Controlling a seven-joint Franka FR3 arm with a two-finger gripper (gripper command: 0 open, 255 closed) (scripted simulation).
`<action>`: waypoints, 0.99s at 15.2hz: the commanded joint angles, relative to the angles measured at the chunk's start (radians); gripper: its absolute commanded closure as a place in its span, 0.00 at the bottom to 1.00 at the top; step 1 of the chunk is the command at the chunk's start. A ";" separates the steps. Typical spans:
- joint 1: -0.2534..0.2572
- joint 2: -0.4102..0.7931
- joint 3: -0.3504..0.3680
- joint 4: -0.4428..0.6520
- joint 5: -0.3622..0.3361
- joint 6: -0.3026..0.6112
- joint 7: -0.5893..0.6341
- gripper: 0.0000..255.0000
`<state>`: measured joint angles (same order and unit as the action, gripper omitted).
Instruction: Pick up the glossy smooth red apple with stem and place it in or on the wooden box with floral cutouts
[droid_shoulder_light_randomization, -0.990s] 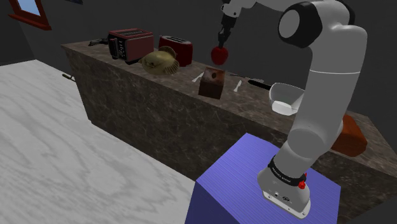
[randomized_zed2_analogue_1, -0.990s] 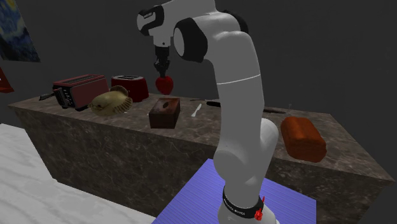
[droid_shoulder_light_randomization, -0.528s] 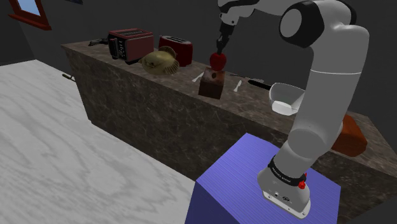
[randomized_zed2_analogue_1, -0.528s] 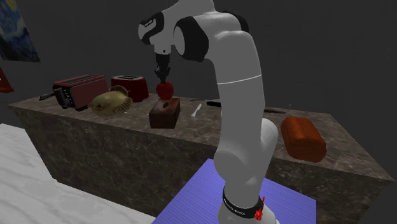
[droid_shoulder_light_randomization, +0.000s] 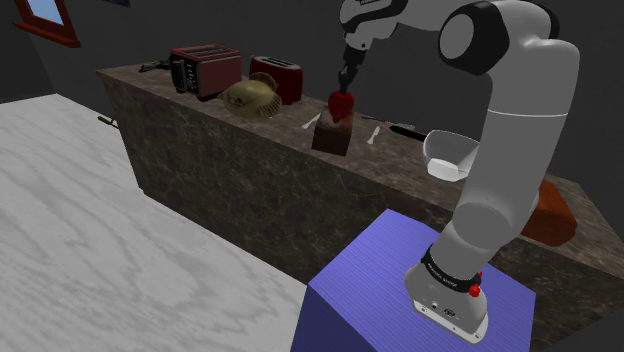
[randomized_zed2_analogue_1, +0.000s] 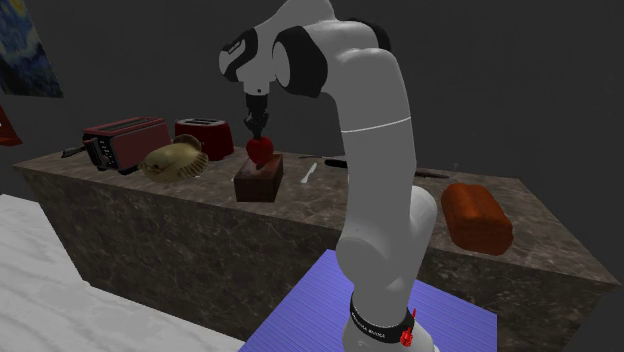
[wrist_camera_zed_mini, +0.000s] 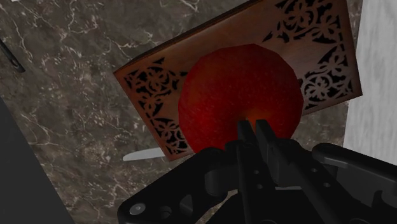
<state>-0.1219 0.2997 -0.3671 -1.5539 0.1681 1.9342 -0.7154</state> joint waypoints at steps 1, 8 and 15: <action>0.000 0.000 0.000 -0.002 0.000 0.002 0.000 1.00; 0.000 -0.001 0.000 -0.002 0.000 0.002 0.000 0.00; -0.005 -0.020 -0.006 0.098 -0.010 -0.116 0.008 0.00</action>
<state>-0.1278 0.2854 -0.3724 -1.4813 0.1613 1.8502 -0.7127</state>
